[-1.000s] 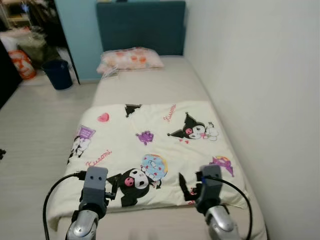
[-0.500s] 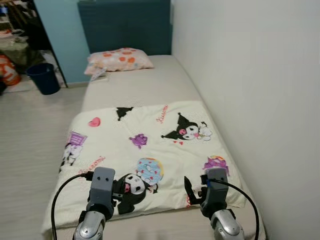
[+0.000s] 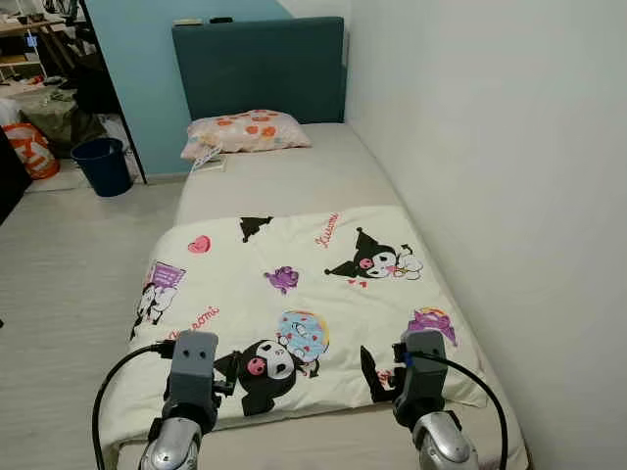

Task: Clean up the room

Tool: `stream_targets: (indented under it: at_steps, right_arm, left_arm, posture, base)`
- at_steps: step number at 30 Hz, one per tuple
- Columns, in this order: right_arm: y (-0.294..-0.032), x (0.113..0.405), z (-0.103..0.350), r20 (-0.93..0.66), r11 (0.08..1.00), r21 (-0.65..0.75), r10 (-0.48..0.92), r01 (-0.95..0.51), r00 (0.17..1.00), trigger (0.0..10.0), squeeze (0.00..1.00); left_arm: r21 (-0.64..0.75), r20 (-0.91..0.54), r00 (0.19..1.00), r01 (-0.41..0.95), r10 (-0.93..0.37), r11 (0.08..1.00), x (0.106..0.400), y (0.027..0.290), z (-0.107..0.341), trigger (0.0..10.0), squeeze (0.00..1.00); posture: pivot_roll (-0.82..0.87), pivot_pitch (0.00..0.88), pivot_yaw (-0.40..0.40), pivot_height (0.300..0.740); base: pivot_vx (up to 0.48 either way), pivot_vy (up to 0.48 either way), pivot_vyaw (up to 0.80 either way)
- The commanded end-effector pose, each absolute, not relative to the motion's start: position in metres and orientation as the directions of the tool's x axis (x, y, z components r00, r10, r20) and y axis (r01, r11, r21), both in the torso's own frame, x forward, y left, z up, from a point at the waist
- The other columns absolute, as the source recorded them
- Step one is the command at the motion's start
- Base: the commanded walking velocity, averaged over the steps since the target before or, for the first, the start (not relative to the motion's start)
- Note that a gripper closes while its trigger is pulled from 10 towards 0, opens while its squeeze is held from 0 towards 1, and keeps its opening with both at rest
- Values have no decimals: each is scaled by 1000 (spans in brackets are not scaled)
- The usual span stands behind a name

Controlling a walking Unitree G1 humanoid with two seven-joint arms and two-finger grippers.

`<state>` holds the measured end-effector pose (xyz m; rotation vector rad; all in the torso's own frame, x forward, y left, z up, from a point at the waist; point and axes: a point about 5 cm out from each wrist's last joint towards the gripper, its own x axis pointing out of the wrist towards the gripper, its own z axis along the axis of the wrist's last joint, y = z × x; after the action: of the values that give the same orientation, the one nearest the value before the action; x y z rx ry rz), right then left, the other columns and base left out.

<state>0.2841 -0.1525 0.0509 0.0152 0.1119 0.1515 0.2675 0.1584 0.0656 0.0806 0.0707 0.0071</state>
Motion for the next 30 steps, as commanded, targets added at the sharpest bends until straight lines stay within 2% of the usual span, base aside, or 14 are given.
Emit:
stream_targets:
  at_steps: [1, 3, 6, 10, 17, 30]
  right_arm:
    - [-149, 282, 47, -128, 987, 38, 163, -159, 978, 10000, 0]
    - [-148, 283, 48, -125, 986, 37, 169, -166, 978, 10000, 0]
    - [-148, 283, 48, -125, 985, 36, 170, -167, 978, 10000, 0]
    - [-149, 283, 48, -124, 985, 35, 171, -168, 977, 10000, 0]
    - [-146, 283, 48, -125, 983, 36, 183, -180, 975, 10000, 0]
    - [-141, 286, 48, -156, 978, 60, 204, -197, 966, 10000, 0]
  left_arm:
    - [86, -74, 997, -18, 24, 996, 266, 162, 64, 10000, 0]
    - [130, -57, 998, -15, 23, 991, 267, 161, 66, 10000, 0]
    - [112, -62, 998, -16, 23, 994, 266, 160, 66, 10000, 0]
    - [61, -60, 997, -43, 47, 997, 266, 161, 66, 10000, 0]
    - [63, -42, 996, -81, 84, 995, 263, 165, 67, 10000, 0]
    - [51, -96, 992, -81, 86, 995, 259, 174, 60, 10000, 0]
  posture:
    - [-60, 134, 15, 740]
    - [-61, 136, 14, 740]
    - [-61, 136, 14, 740]
    - [-60, 137, 13, 740]
    - [-59, 139, 9, 740]
    - [-50, 133, 1, 740]
  base:
    - [0, 0, 0]
    - [0, -480, 0]
    - [0, -480, 0]
    - [0, 0, 0]
    - [0, 0, 0]
    - [0, 0, 0]
